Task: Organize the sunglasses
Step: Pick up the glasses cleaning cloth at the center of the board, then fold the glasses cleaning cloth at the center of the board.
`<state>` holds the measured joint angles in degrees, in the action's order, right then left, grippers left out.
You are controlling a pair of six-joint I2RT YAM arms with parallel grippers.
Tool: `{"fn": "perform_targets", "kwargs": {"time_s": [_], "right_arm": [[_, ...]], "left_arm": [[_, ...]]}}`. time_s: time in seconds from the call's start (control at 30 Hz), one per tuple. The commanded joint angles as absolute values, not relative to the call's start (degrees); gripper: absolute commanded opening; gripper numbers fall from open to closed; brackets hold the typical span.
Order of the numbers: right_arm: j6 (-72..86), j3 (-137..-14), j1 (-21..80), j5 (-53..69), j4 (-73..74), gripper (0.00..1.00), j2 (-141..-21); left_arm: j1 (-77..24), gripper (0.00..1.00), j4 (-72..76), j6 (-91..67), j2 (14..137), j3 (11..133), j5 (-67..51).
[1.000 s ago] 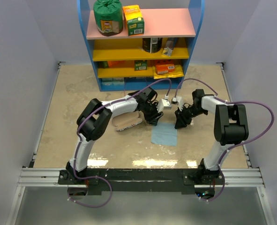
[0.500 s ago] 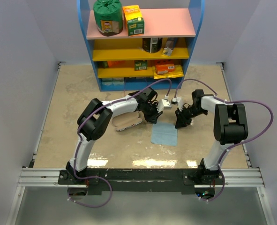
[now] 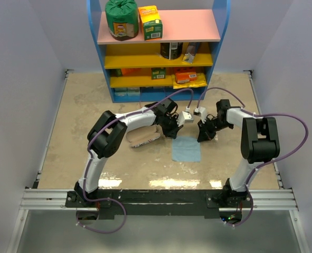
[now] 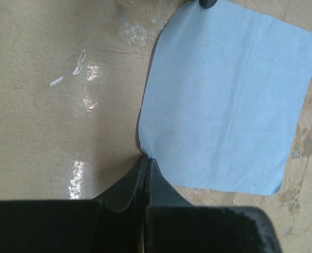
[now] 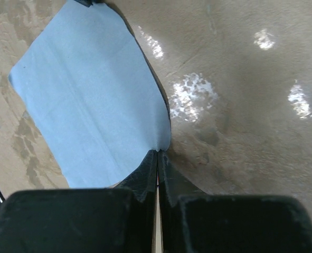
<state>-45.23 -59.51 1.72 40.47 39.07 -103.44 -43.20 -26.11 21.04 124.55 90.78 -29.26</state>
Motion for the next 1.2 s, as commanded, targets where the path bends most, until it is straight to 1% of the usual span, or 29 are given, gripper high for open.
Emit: {"fn": "perform_targets", "kwargs": {"time_s": [0.0, 0.4, 0.57, 0.77, 1.17], "right_arm": [[-41.75, -60.2, 1.67, 39.2, 34.37, 0.0, -100.37], [-37.53, -67.5, 1.67, 38.41, 32.78, 0.0, -102.3], [-39.98, -67.59, 1.58, 38.5, 34.88, 0.0, -101.6], [-43.5, -64.43, 1.67, 37.97, 36.47, 0.0, -99.23], [-47.29, -61.88, 1.67, 39.2, 40.17, 0.0, -96.51]], "left_arm": [[-43.33, 0.0, -26.54, 19.69, 124.54, 94.47, -26.99], [-42.98, 0.0, -26.81, 19.77, 127.09, 101.87, -22.06], [-42.63, 0.0, -26.2, 20.39, 124.81, 98.1, -22.59], [-42.54, 0.0, -24.7, 20.83, 120.24, 93.17, -25.31], [-42.63, 0.0, -24.26, 19.87, 117.16, 90.09, -30.23]]}}
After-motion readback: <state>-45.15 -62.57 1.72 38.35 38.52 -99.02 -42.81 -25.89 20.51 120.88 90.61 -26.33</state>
